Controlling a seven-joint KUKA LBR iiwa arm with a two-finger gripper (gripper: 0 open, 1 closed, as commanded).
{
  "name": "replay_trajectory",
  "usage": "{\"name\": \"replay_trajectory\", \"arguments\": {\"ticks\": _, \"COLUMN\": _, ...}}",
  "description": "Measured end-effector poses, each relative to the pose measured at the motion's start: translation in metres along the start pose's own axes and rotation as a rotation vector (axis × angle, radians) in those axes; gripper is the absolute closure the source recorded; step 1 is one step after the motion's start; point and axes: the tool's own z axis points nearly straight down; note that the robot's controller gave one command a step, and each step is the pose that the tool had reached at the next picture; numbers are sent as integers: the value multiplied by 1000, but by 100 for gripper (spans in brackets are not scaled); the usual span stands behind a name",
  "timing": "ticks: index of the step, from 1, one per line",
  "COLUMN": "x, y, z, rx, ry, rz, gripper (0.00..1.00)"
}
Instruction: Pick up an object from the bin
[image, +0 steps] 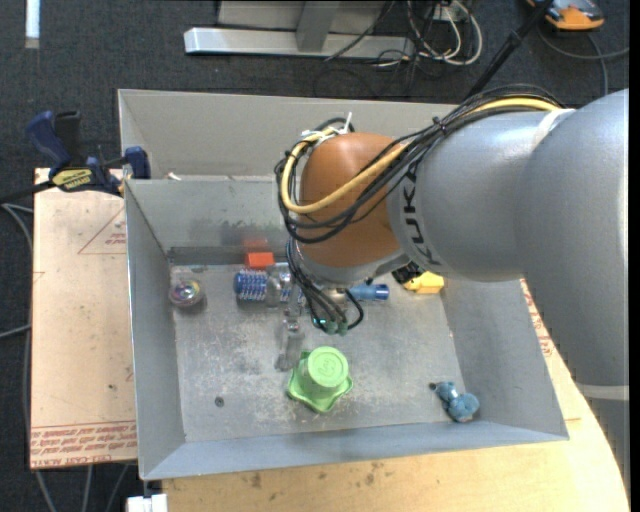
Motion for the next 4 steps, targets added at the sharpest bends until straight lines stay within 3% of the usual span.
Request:
{"name": "replay_trajectory", "arguments": {"ticks": 1, "x": 81, "y": -58, "z": 51, "rx": 3, "ry": 4, "rz": 103, "gripper": 0}}
{"name": "replay_trajectory", "arguments": {"ticks": 2, "x": 36, "y": -93, "z": 71, "rx": 1, "ry": -8, "rz": -297, "gripper": 0}}
{"name": "replay_trajectory", "arguments": {"ticks": 3, "x": 36, "y": -91, "z": 68, "rx": -1, "ry": -8, "rz": -297, "gripper": 100}}
{"name": "replay_trajectory", "arguments": {"ticks": 4, "x": 36, "y": -77, "z": -62, "rx": 1, "ry": -18, "rz": -325, "gripper": 100}}
